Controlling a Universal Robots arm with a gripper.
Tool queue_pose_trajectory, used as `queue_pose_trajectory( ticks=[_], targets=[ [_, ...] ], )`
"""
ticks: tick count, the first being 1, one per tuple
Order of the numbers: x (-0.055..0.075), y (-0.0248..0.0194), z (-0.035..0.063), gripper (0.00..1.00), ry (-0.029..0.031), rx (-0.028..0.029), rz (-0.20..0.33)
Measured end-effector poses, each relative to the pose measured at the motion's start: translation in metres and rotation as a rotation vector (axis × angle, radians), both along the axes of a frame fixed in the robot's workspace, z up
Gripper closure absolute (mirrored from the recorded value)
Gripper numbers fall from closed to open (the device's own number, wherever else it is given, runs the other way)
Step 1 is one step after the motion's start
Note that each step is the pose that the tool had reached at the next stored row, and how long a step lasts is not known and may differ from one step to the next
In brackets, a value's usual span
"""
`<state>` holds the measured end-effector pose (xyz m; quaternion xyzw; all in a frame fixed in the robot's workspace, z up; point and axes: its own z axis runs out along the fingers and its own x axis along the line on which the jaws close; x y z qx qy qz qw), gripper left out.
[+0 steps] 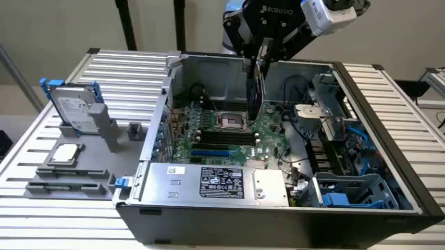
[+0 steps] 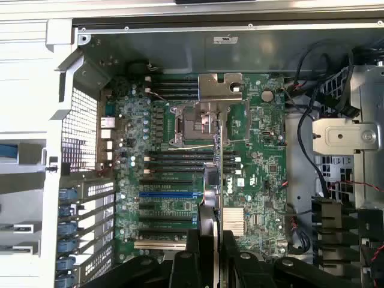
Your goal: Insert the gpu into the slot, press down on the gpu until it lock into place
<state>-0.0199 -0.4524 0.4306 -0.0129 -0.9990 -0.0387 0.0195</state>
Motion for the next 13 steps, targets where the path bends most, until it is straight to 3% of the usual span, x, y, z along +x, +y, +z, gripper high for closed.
queue_pose_trajectory(
  ticks=[13],
  targets=[
    [0.0000,0.0000,0.0000,0.74,0.0000,0.0000,0.000]
  ],
)
